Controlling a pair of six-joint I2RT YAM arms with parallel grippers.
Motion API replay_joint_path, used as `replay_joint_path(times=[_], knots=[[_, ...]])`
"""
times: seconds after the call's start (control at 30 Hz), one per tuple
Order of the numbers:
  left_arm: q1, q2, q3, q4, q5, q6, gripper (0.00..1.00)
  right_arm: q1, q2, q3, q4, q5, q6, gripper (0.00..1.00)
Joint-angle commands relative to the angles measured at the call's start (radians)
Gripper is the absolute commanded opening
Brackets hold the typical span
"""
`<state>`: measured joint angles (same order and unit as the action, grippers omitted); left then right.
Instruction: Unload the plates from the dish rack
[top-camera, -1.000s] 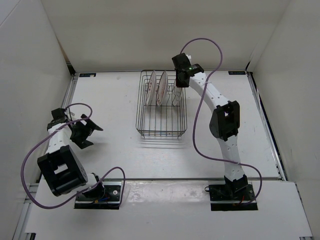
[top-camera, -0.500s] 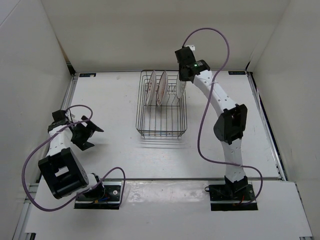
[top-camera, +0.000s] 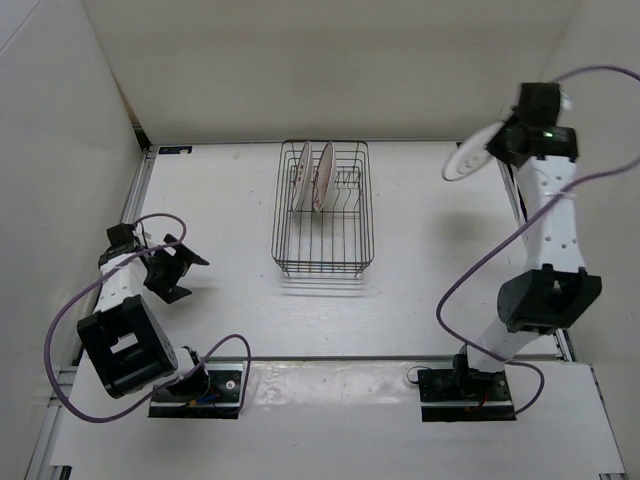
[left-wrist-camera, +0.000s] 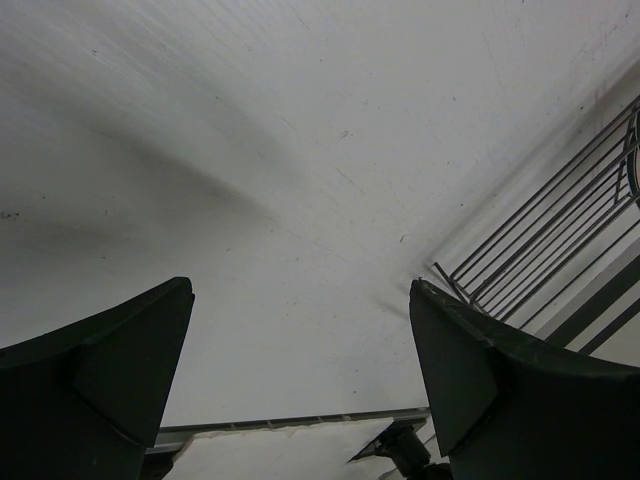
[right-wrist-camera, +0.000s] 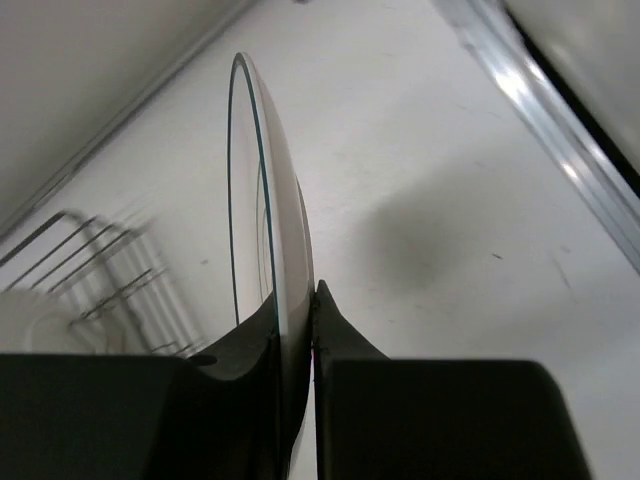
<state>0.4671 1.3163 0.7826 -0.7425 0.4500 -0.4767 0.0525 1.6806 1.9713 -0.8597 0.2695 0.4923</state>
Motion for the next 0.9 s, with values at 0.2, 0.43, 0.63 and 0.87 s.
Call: replay_joint_path(times=[0.2, 0.43, 0.63, 0.87], knots=[[-0.001, -0.008, -0.014, 0.054, 0.030, -0.028, 1.00, -0.289, -0.026, -0.175, -0.016, -0.364, 0.015, 0.00], [-0.002, 0.017, 0.017, 0.048, 0.039, -0.048, 1.00, -0.313, -0.075, -0.478, 0.188, -0.487, 0.057, 0.00], [-0.001, 0.018, 0.004, 0.045, 0.038, -0.053, 1.00, -0.324, -0.035, -0.563, 0.225, -0.569, 0.052, 0.00], [-0.002, 0.018, -0.012, 0.048, 0.027, -0.074, 1.00, -0.345, 0.008, -0.660, 0.229, -0.608, 0.075, 0.00]])
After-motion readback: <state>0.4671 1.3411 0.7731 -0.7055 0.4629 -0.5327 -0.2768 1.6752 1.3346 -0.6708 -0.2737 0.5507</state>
